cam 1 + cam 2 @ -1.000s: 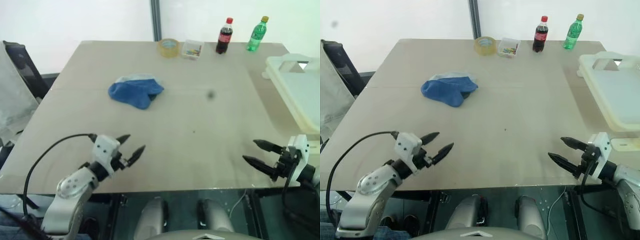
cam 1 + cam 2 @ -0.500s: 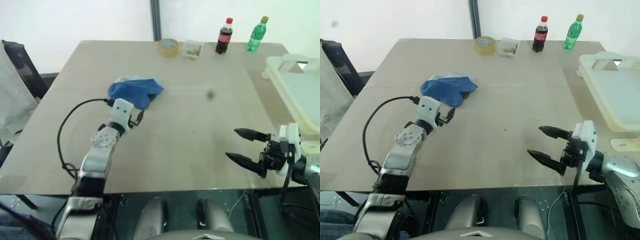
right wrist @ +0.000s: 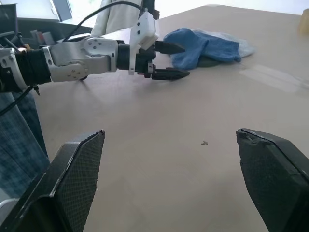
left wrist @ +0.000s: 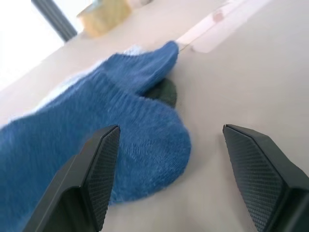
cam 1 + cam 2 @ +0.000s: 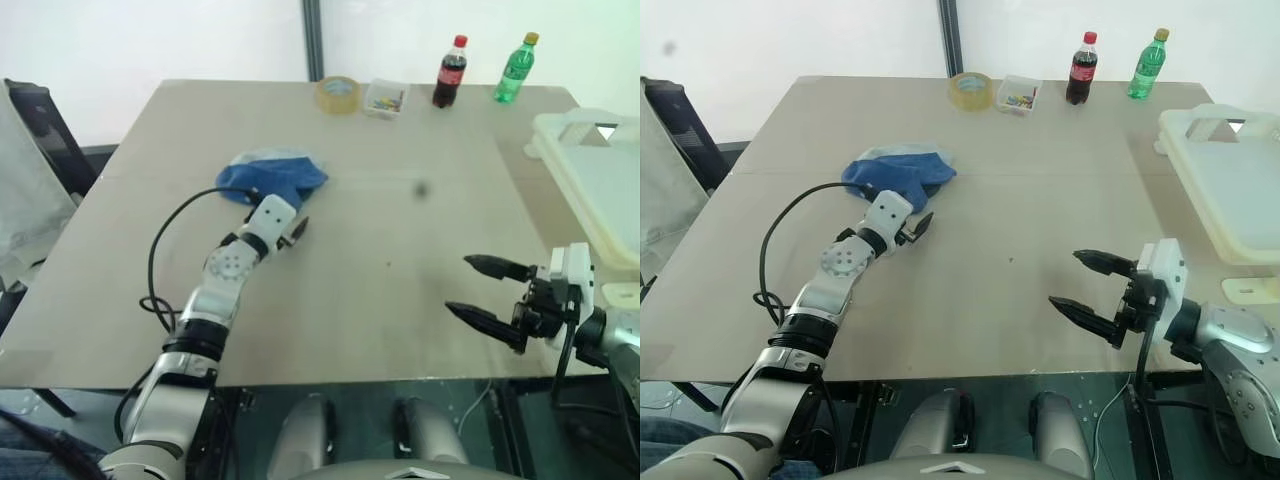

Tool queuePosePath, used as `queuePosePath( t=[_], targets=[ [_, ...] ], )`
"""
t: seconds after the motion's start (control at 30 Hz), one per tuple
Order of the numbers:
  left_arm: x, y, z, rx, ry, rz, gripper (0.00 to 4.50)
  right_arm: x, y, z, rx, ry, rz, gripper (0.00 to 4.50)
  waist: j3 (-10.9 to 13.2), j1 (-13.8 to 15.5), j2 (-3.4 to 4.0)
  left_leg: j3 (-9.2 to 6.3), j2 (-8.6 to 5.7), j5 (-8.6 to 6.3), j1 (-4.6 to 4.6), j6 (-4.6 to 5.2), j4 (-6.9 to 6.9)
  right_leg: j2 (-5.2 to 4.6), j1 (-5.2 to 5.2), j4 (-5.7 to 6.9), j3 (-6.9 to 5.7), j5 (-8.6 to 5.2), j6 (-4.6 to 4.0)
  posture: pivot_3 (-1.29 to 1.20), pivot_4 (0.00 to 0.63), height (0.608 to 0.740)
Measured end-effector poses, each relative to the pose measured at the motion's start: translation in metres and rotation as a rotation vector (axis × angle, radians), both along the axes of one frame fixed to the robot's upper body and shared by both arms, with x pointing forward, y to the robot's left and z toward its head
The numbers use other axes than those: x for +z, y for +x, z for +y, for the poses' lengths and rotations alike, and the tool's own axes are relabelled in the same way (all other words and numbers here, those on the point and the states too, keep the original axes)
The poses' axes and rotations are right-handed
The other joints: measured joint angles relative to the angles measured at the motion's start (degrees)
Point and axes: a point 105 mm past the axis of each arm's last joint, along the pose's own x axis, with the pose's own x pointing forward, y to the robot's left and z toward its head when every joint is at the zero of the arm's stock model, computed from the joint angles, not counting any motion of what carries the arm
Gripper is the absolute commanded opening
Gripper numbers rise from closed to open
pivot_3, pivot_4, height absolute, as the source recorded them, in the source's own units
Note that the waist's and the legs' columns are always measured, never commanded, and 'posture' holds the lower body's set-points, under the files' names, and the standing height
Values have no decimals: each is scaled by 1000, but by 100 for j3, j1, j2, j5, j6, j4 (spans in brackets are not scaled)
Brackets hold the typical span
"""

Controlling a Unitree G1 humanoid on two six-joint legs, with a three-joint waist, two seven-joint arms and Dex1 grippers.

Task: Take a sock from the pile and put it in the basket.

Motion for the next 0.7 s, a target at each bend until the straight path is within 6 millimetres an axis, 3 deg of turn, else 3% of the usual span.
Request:
queuePosePath(
  t=[0.2, 0.3, 0.5, 0.7],
  targets=[
    [-2, 7, -2, 57, -85, 35, 3676, -1, 0, 0, -4, -6, -2, 4436, -1, 4, -1, -8, 0, 0, 4, 1, 9, -2, 12, 1, -4, 0, 1, 0, 150, 740],
    [-4, 8, -2, 79, -131, 65, 2865, -1, 0, 0, -4, -7, -2, 4500, -3, 0, 1, -8, 0, 0, 7, 1, 9, -2, 12, 3, -5, 0, 1, 0, 150, 740],
    [-6, 13, 0, 136, -201, 109, 50, -1, 0, -1, -6, -11, -3, 4500, -3, -15, 1, -7, -2, 1, 10, 0, 9, 2, 13, 5, -4, 1, 3, 0, 150, 740],
    [-5, 9, -4, 138, -265, 142, 50, -2, 1, -2, -11, -14, -1, 4500, -3, -9, 0, -8, 0, 0, 6, 0, 9, 0, 12, 3, -4, 2, 3, 0, 150, 740]
  ],
)
